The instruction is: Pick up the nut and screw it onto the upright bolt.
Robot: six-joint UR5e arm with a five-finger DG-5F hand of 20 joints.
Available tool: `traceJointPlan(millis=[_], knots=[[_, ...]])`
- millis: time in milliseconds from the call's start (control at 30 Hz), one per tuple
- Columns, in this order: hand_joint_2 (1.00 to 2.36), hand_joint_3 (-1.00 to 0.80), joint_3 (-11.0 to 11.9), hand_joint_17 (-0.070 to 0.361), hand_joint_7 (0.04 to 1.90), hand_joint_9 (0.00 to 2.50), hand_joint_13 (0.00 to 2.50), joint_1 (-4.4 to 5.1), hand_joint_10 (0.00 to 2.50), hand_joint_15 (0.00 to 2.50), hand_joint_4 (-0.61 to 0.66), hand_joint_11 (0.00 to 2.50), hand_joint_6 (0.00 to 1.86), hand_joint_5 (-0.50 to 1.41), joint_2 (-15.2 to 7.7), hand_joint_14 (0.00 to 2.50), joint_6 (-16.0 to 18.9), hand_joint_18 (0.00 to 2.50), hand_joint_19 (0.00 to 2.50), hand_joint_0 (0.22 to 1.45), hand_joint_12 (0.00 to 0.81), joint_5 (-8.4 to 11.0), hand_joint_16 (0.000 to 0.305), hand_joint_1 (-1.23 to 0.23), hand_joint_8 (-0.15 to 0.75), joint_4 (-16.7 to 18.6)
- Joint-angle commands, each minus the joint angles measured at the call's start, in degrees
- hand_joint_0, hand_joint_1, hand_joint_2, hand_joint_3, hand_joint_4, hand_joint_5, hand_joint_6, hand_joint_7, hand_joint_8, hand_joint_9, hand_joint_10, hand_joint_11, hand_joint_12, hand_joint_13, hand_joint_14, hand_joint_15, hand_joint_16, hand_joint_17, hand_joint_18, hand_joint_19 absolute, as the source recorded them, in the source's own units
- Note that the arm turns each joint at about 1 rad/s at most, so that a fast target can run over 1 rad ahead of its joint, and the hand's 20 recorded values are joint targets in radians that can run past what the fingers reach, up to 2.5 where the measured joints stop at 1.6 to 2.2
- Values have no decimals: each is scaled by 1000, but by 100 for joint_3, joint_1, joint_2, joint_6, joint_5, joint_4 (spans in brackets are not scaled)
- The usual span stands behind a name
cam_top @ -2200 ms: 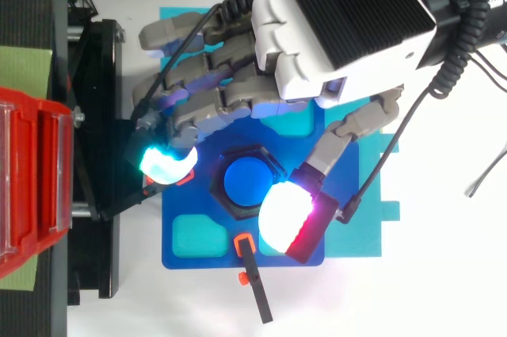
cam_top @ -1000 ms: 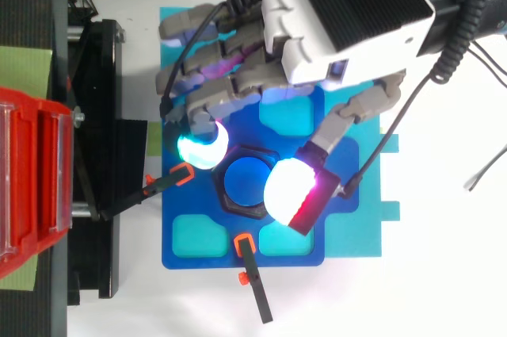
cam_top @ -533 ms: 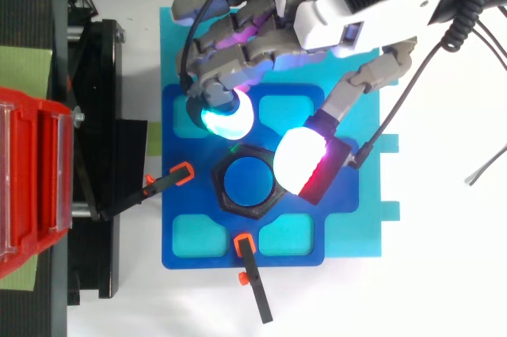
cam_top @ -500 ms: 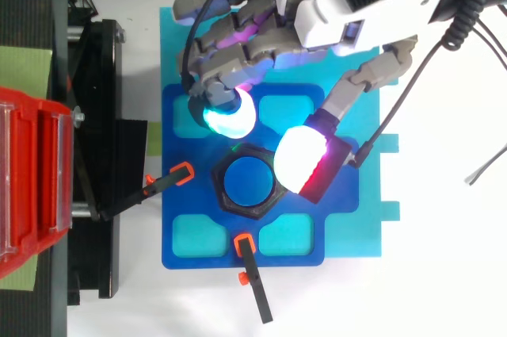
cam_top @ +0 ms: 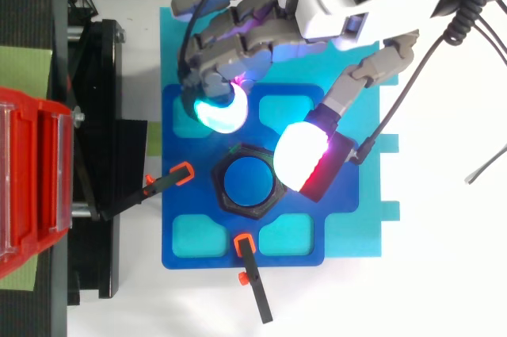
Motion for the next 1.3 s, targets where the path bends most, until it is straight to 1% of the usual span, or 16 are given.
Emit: traceJointPlan(millis=[0, 67, 100, 133, 200, 267, 333, 367, 433, 467, 533, 700, 733, 800, 900, 1267], knots=[[1000, -500, 202, 64, 826, 923, 579, 1, 0, 0, 245, 0, 503, -81, 40, 0, 4, 267, 0, 467, 225, -240, 29, -229, 192, -129], [1000, -500, 299, 65, 709, 840, 530, 1, 0, 0, 227, 0, 502, -103, 57, 0, -4, 218, 0, 465, 211, -389, 29, -230, 175, -288], [1000, -500, 492, 64, 693, 837, 513, 1, 0, 0, 219, 0, 502, -109, 57, 0, -22, 196, 0, 465, 209, -513, 29, -231, 172, -657], [1000, -500, 580, 65, 657, 777, 474, 1, 0, 0, 213, 0, 501, -127, 57, 0, -31, 143, 0, 463, 215, -504, 29, -231, 178, -789], [1000, -500, 650, 65, 627, 720, 434, 36, 0, 0, 194, 0, 501, -141, 57, 0, -22, 105, 0, 462, 224, -460, 29, -232, 182, -920], [1000, -500, 641, 66, 598, 609, 378, 45, 0, 0, 172, 0, 501, -164, 57, 0, -22, 46, 0, 460, 238, -433, 29, -229, 181, -903], [1000, -500, 633, 66, 594, 566, 345, 80, 0, 0, 155, 0, 501, -172, 49, 0, -31, 6, 0, 459, 241, -389, 29, -223, 178, -903], [1000, -500, 545, 66, 591, 552, 330, 106, 0, 0, 148, 0, 501, -175, 49, 0, -22, 0, 0, 458, 245, -293, 29, -221, 179, -894], [1000, -500, 474, 67, 584, 503, 308, 133, 0, 0, 138, 0, 501, -183, 49, 0, -22, 0, 0, 457, 251, -214, 30, -216, 179, -876], [1000, -500, 395, 68, 582, 497, 306, 168, 0, 0, 137, 0, 501, -186, 49, 0, -13, 0, 0, 457, 253, -117, 30, -215, 179, -780], [1000, -500, 325, 68, 583, 492, 300, 212, 0, 0, 137, 0, 501, -186, 49, 0, -13, 0, 0, 457, 254, -55, 30, -214, 180, -674], [1000, -500, 202, 69, 579, 474, 290, 273, 0, 0, 126, 0, 501, -189, 49, 0, 22, 0, 0, 456, 257, 6, 31, -208, 179, -542], [1000, -500, 176, 69, 580, 472, 287, 300, 0, 0, 123, 0, 501, -190, 49, 0, 22, 0, 0, 456, 258, 41, 31, -207, 179, -516], [1000, -500, 149, 70, 582, 462, 282, 309, 0, 0, 125, 0, 501, -191, 49, 0, 13, 0, 0, 456, 260, 76, 31, -203, 180, -516], [1000, -500, 123, 70, 589, 452, 280, 352, 0, 0, 129, 0, 501, -191, 57, 0, 22, 0, 0, 457, 260, 138, 31, -194, 180, -516], [1000, -500, 123, 70, 731, 435, 261, 352, 0, 0, 165, 0, 502, -161, 57, 0, 22, 0, 0, 458, 268, 120, 31, -178, 197, -569]])
